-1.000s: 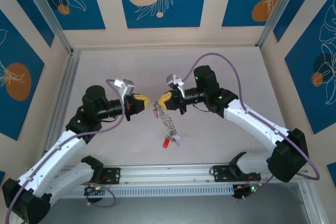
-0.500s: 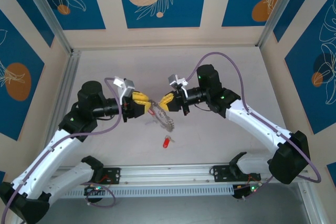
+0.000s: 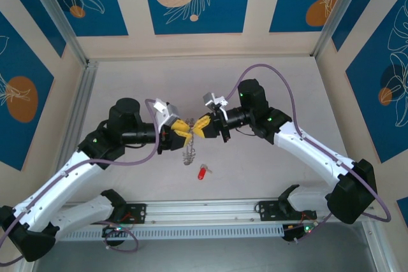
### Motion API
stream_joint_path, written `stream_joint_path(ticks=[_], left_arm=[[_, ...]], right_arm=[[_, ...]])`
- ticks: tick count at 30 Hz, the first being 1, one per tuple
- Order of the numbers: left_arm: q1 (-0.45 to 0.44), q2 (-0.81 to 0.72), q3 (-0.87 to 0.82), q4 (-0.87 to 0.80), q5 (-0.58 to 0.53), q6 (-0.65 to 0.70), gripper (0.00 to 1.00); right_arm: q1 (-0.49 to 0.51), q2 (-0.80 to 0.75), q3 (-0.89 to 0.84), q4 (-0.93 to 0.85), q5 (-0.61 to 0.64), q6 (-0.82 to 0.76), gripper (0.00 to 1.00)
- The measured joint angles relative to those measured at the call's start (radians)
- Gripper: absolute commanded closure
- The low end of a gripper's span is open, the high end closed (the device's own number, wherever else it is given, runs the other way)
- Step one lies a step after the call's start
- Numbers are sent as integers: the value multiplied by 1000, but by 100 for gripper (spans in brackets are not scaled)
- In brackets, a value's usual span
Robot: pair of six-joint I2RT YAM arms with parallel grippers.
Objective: Put the keys on the keyring
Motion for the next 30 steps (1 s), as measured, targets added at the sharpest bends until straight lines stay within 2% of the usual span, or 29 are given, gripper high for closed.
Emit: stream_joint_path(ticks=[12, 30], left_arm=[[-2, 14, 53, -51, -40, 19, 66], [-13, 60, 98, -136, -42, 64, 72]], right_arm=[[13, 0, 6, -40, -14, -31, 100], [29, 0, 21, -90, 9, -54, 100]])
